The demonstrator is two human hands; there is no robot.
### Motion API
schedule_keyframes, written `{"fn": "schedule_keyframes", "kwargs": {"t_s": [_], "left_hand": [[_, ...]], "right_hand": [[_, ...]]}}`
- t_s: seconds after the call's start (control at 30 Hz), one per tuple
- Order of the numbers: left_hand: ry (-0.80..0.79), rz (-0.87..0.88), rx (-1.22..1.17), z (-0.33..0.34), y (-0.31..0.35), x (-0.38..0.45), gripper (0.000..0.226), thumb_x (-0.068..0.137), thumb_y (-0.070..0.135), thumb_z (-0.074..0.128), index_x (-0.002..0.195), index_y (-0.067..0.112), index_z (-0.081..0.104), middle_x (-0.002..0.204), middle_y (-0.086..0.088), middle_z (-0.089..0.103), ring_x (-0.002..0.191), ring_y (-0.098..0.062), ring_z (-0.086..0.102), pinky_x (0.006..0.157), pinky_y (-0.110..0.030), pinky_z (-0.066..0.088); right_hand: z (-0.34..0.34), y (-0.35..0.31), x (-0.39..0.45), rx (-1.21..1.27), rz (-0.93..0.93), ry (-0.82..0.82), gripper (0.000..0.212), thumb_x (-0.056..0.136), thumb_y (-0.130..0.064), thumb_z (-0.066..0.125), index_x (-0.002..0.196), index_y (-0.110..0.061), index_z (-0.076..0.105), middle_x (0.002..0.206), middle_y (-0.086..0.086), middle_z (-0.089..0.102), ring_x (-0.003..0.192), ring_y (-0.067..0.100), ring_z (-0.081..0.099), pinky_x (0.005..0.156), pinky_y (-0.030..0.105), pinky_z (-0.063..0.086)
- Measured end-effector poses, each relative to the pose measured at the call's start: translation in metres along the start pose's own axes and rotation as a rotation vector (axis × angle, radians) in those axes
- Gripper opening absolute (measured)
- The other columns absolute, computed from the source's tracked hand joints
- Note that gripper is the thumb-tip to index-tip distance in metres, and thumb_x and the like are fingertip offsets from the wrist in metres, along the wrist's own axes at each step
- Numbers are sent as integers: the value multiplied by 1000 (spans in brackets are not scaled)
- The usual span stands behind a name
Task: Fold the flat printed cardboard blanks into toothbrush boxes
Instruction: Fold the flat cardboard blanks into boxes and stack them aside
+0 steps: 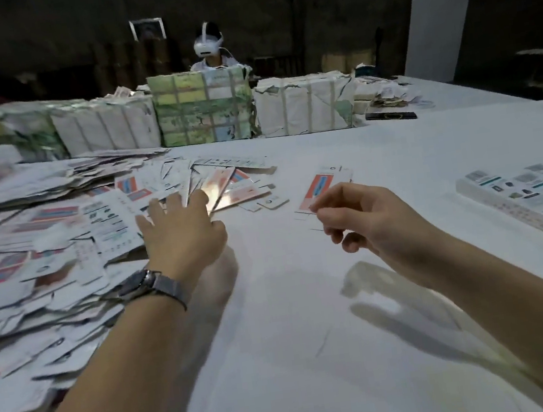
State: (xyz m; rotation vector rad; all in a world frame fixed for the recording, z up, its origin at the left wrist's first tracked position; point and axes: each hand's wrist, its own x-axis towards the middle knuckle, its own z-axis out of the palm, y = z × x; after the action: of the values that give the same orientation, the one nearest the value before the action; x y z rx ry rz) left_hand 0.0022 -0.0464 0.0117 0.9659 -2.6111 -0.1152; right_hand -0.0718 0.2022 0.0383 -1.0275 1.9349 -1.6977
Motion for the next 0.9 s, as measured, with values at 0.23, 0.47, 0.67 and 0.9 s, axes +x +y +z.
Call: {"fn": "schedule_keyframes", "kwargs": {"t_s": [0.23, 0.47, 0.67, 0.9], "left_hand": [[-173, -242, 74, 1, -22, 8, 53, 90, 24, 46, 140, 30, 30, 142, -17, 43, 131, -52, 33, 108, -64, 22], [42, -5, 70, -12, -1, -2, 37, 88, 17, 57, 124, 26, 51, 116, -4, 59, 115, -34, 52, 94, -47, 37], [595, 373, -515, -31, 37, -18, 37, 82, -9, 47, 106, 11, 66, 99, -9, 62, 86, -32, 58, 64, -39, 46], [166, 392, -1325, -27, 78, -46, 30, 94, -1, 52, 93, 29, 51, 84, 7, 52, 71, 3, 60, 55, -17, 49]], "right_hand": [[14, 3, -7, -35, -25, -92, 11, 83, -23, 68, 82, -33, 73, 72, -6, 63, 69, 11, 56, 61, 25, 42], [10, 8, -2, -63, -38, -73, 10, 79, -30, 64, 85, -31, 72, 70, -7, 63, 67, 9, 56, 59, 22, 42], [5, 11, 1, 17, -63, 38, 15, 84, -24, 67, 98, -29, 71, 75, -3, 63, 69, 12, 57, 59, 24, 44], [-17, 9, 14, -68, -91, 455, 51, 99, -37, 57, 140, -50, 29, 105, -1, 63, 91, 15, 63, 66, 31, 48]]}}
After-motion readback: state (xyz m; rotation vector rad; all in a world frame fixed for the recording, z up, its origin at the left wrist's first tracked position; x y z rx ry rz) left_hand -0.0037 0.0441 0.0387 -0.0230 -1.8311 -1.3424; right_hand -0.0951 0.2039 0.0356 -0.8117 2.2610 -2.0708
